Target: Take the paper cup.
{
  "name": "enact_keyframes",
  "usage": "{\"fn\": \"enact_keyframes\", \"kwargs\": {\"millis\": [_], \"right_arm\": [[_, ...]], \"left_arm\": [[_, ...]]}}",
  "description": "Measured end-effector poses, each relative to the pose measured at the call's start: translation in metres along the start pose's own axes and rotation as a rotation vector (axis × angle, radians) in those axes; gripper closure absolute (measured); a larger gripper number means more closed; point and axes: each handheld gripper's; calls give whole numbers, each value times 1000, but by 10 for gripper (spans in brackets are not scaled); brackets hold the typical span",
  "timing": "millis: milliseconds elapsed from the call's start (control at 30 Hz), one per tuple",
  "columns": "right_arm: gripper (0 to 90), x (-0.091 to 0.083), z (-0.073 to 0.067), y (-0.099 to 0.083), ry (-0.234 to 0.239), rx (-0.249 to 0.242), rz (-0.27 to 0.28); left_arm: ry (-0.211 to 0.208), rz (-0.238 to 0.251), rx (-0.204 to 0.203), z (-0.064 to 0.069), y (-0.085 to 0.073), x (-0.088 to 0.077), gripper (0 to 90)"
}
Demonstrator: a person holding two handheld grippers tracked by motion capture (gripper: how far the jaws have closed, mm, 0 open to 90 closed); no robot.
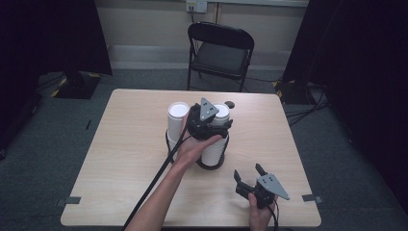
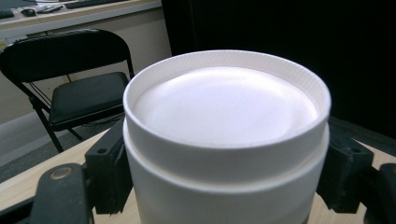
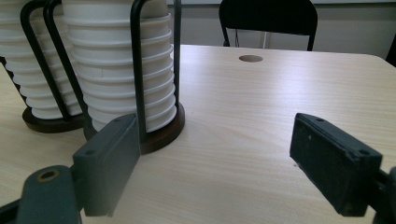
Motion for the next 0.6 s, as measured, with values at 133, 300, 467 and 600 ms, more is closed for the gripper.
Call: {"fn": "enact_keyframes", "kwargs": {"millis": [133,300,467,600], "right_arm": [[156,0,0,0,0,0,0],[156,0,0,0,3,2,-2],[157,1,0,0,2,0,-9],[157,1,0,0,3,1,-9]], "left_arm": [[9,17,-10,0,2,-2,205],[14,44,-19,0,6,-4,208],[-5,43,-33,-4,9,-6,209],[-4,56,-42,-4,10,-6,209]]}}
Point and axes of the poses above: each handheld gripper's, and its own axes: x roughly forward along the jaws, y roughly out of its top, z roughly to its right, and after that the axes turned 13 degrees about z, right-handed
